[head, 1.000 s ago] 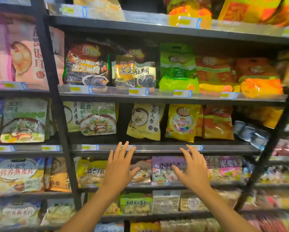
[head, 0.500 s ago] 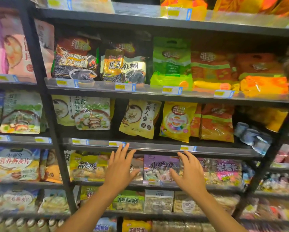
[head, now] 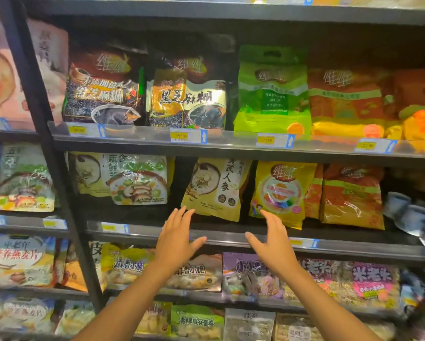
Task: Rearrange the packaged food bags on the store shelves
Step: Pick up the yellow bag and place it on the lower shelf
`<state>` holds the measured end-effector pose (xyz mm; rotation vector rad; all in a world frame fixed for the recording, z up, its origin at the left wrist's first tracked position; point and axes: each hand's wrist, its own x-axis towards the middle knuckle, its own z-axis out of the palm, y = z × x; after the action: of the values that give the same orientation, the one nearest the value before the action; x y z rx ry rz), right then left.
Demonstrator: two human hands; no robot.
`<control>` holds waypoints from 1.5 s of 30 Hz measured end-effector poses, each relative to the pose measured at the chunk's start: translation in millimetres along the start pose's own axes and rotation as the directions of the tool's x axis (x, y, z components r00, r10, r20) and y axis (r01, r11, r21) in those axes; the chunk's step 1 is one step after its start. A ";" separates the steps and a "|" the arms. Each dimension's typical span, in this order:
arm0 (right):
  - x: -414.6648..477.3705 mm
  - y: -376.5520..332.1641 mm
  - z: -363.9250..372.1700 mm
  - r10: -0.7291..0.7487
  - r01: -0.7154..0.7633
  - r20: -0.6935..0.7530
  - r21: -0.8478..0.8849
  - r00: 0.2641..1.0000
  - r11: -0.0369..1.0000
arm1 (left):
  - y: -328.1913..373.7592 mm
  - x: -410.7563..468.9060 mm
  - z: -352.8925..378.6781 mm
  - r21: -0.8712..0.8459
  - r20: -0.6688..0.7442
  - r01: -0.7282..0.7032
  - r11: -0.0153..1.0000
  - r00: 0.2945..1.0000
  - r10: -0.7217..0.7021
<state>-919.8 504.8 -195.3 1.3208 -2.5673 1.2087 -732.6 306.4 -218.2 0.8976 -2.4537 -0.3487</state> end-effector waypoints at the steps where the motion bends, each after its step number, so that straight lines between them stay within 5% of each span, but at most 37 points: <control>1: 12.2 -1.1 5.6 0.013 -0.013 -0.001 0.014 1.000 1.000 | -6.8 13.8 1.4 -0.017 0.006 0.012 1.000 1.000 -0.011; 8: 100.3 -5.9 49.2 0.204 -0.207 0.059 0.042 0.977 0.978 | -49.0 107.3 10.5 -0.069 0.156 0.175 0.982 0.974 -0.163; 15: 174.4 8.7 87.9 0.496 -0.522 0.167 0.195 0.852 0.831 | -68.6 169.8 31.4 -0.289 0.344 0.361 0.887 0.903 -0.256; 20: 211.8 13.1 106.0 0.473 -0.479 0.105 0.333 0.875 0.812 | -80.1 199.9 54.2 -0.402 0.385 0.414 0.817 0.886 -0.259; 28: 228.8 26.4 112.3 0.442 -0.486 0.219 0.533 0.870 0.693 | -87.1 208.8 63.4 -0.634 0.477 0.418 0.651 0.874 -0.097; 45: 205.0 7.2 105.8 0.433 -0.451 0.139 0.397 0.890 0.800 | -77.0 174.4 54.8 -0.693 0.515 0.528 0.491 0.839 -0.177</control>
<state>-1023.3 298.8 -205.3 0.7837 -2.8523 1.9212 -835.9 137.4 -230.9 0.9324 -1.9373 -1.8172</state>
